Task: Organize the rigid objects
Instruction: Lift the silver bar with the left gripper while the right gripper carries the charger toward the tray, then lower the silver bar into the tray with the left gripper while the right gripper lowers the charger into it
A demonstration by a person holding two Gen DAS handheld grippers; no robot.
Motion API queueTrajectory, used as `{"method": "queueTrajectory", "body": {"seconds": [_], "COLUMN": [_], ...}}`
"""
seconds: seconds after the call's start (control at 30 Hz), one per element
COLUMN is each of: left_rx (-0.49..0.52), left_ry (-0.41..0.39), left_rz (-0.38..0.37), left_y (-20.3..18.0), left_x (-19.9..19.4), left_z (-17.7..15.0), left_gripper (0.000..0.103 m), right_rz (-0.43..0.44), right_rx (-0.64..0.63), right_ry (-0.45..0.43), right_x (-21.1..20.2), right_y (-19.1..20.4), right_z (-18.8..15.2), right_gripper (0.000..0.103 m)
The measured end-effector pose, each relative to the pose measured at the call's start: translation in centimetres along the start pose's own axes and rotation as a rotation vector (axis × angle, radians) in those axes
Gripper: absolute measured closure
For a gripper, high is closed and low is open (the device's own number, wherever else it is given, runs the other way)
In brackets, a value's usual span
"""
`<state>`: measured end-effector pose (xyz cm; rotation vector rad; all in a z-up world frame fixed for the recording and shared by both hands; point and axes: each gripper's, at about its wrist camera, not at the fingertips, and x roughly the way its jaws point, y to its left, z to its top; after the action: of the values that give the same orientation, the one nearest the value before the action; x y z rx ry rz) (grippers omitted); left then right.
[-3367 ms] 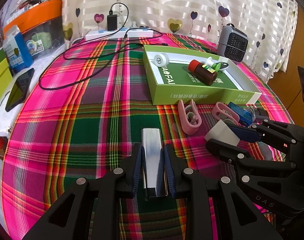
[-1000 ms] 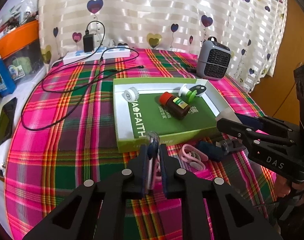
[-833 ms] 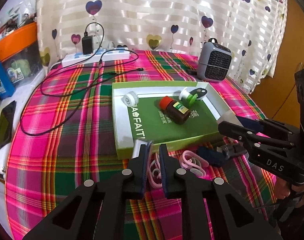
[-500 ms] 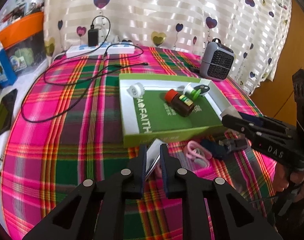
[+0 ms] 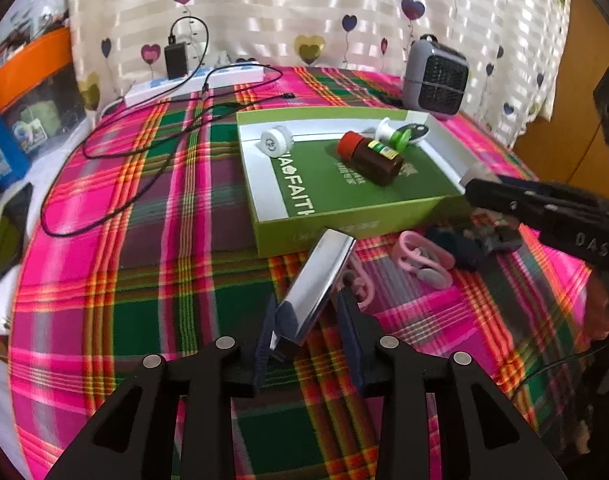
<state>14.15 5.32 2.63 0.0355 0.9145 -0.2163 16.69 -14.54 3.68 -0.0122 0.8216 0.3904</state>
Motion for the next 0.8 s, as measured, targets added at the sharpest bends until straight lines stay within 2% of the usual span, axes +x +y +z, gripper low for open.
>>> {"method": "queueTrajectory", "body": {"seconds": [0.27,0.43,0.8], "left_rx": [0.047,0.041,0.031], "left_ry": [0.030,0.050,0.038], "left_rz": [0.002,-0.004,-0.014], "left_y": [0.0,0.2,0.2], "left_x": [1.0,1.6,1.6], "left_z": [0.2,0.2,0.3], "left_gripper": [0.071,0.071,0.073], "right_rz": [0.000,-0.003,0.000], "right_rx": [0.001,0.006,0.005], "right_ry": [0.000,0.006,0.011], "right_x": [0.0,0.2,0.4], "right_y": [-0.1,-0.1,0.0], "right_z": [0.0,-0.1,-0.1], "right_gripper": [0.069,0.069,0.069]}}
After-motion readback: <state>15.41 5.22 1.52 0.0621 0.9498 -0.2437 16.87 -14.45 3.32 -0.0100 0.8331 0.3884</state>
